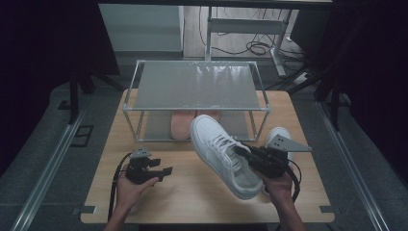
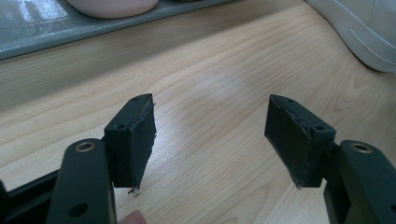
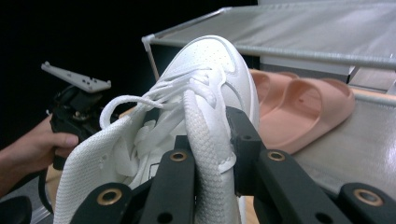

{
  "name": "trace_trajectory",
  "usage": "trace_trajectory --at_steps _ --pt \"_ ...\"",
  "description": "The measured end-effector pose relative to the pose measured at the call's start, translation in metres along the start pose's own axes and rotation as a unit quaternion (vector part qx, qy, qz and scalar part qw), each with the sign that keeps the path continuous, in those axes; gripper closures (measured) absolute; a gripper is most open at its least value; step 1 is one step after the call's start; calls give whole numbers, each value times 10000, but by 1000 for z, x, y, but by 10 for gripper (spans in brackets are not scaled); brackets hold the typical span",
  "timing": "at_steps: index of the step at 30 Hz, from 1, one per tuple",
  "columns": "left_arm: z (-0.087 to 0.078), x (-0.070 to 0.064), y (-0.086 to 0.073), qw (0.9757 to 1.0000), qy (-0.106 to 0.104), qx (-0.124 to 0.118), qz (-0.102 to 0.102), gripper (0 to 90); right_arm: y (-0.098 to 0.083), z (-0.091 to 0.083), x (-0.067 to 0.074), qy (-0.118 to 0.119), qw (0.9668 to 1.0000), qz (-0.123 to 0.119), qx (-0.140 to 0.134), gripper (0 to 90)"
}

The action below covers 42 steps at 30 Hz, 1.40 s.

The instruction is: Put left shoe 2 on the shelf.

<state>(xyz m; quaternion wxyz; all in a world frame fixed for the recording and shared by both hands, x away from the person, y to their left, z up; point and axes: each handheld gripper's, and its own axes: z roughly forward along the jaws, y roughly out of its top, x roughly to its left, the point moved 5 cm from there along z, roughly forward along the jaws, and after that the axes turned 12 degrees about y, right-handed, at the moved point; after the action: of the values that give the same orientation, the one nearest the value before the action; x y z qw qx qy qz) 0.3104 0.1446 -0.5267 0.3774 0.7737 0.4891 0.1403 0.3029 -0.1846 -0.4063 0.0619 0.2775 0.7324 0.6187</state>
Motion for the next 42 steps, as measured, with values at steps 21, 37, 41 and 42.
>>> trace_trajectory --at_steps 21,37,41,42 --pt "0 0 0 10000 9 -59 -51 340 62 17 -3 30 9992 -216 -322 815" --pt "2 -1 -1 10000 -43 3 -19 339 106 40 -17 -84 9987 -176 -479 815" --pt "0 0 0 10000 -46 -14 -40 339 114 49 -25 -111 9986 -88 -513 815" --pt "0 0 0 10000 -39 -23 -34 339 115 51 -26 -110 9986 -64 -515 815"
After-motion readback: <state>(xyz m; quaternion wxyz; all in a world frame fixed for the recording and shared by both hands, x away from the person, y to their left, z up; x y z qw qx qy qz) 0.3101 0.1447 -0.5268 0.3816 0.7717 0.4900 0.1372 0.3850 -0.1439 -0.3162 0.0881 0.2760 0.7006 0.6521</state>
